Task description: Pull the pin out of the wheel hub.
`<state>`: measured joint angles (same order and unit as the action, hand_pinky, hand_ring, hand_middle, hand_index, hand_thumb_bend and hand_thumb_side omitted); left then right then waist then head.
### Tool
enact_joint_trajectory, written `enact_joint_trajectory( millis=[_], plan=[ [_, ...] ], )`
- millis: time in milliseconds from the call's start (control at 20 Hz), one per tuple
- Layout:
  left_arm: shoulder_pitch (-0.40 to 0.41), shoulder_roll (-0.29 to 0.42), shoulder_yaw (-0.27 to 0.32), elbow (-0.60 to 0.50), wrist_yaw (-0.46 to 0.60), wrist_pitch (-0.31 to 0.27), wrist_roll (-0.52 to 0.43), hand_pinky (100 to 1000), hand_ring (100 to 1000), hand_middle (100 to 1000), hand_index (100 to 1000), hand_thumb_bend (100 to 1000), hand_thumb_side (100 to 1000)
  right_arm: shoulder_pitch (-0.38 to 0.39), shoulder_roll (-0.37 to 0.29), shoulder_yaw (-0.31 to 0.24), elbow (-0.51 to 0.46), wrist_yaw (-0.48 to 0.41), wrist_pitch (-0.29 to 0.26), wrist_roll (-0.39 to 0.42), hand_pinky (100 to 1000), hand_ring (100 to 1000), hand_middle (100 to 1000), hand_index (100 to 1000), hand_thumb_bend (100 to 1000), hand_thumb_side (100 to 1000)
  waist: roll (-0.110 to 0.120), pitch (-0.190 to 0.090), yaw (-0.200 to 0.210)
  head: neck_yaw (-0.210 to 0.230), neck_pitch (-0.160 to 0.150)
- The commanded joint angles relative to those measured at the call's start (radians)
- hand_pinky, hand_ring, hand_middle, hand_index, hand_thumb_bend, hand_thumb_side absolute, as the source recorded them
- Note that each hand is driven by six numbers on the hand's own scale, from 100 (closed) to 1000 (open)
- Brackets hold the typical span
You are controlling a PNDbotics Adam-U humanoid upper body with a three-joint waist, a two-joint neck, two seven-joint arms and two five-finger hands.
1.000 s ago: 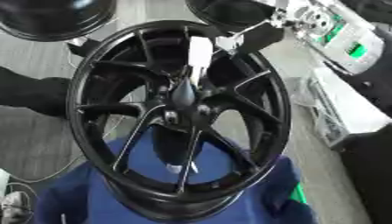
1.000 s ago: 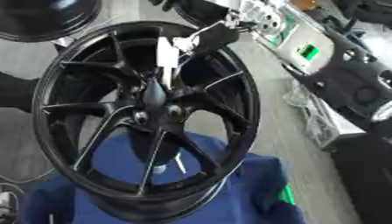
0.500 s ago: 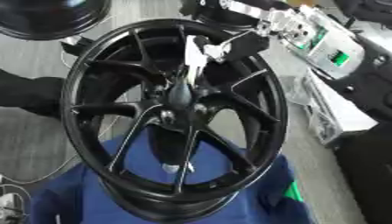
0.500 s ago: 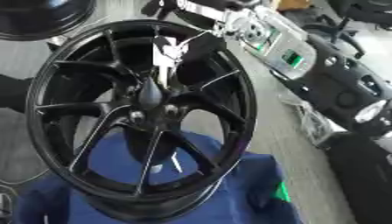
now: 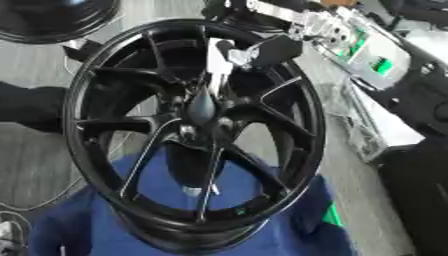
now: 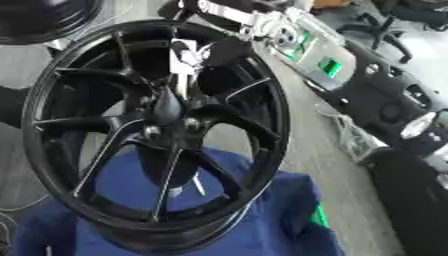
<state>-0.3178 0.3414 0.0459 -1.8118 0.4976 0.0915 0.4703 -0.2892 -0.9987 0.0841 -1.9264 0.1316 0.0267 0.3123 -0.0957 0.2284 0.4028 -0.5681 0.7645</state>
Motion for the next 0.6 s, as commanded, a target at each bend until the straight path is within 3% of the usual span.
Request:
enact_joint_trajectory(
  millis=[50, 100, 600],
  plan=[
    [-0.011, 0.015, 0.002, -0.014, -0.005, 0.002, -0.001, 751, 753, 673, 754, 181, 726, -0.006, -0.037, -0.012, 0.005, 0.022, -0.015, 0.016, 993, 852, 841, 913, 112, 481, 0.003, -0.008, 0.002, -0.009, 0.006],
    [-0.011, 0.015, 0.002, -0.014, -0.005, 0.002, -0.002, 751, 753, 673, 753, 180, 727, -0.006, -0.038, -0.012, 0.009, 0.027, -0.019, 0.020, 995, 855, 844, 915, 158, 494, 0.002, -0.007, 0.002, -0.010, 0.006],
    [-0.009, 0.016, -0.001, -0.012, -0.009, 0.005, -0.002, 751, 754, 672, 749, 180, 733, 0.001, -0.044, -0.019, 0.025, 0.036, -0.029, 0.031, 996, 856, 845, 919, 179, 500, -0.004, -0.003, 0.007, -0.025, 0.006]
  ],
)
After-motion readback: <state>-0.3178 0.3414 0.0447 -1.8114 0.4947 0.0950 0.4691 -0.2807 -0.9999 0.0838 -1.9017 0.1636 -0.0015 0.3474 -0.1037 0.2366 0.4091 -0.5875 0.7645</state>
